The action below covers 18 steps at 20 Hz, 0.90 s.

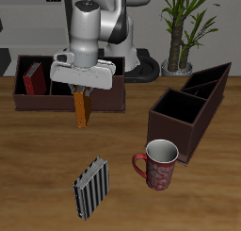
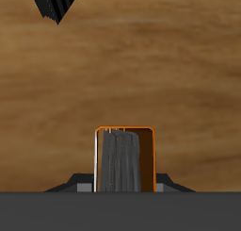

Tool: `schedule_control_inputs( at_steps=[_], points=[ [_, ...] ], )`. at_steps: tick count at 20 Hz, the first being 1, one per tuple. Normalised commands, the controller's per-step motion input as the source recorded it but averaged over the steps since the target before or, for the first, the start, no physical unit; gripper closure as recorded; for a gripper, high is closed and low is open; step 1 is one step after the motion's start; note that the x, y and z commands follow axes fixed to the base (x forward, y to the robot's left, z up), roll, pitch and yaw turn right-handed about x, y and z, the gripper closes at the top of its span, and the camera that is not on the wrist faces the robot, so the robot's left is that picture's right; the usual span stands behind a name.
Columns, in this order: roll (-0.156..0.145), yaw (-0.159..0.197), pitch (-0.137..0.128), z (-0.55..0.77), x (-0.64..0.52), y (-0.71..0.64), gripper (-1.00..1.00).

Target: Place the red book into the back desk caddy's left compartment and place the orange book into the back desk caddy's left compartment and place the striped book into the left desk caddy's right compartment

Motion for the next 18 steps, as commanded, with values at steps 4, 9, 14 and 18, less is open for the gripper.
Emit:
schedule_control_inputs(
  at_steps=[4,9,14,18],
  points=[
    [-0.010,0.070,-0.077,0.62,-0.45,-0.47,1.00],
    [-0.012,0.055,-0.086,0.56,-0.51,-0.51,1.00],
    [-0.036,0.044,-0.063,0.37,-0.42,-0.55,1.00],
    [-0.019,0.018,-0.023,0.13,-0.30,-0.42,1.00]
  ],
)
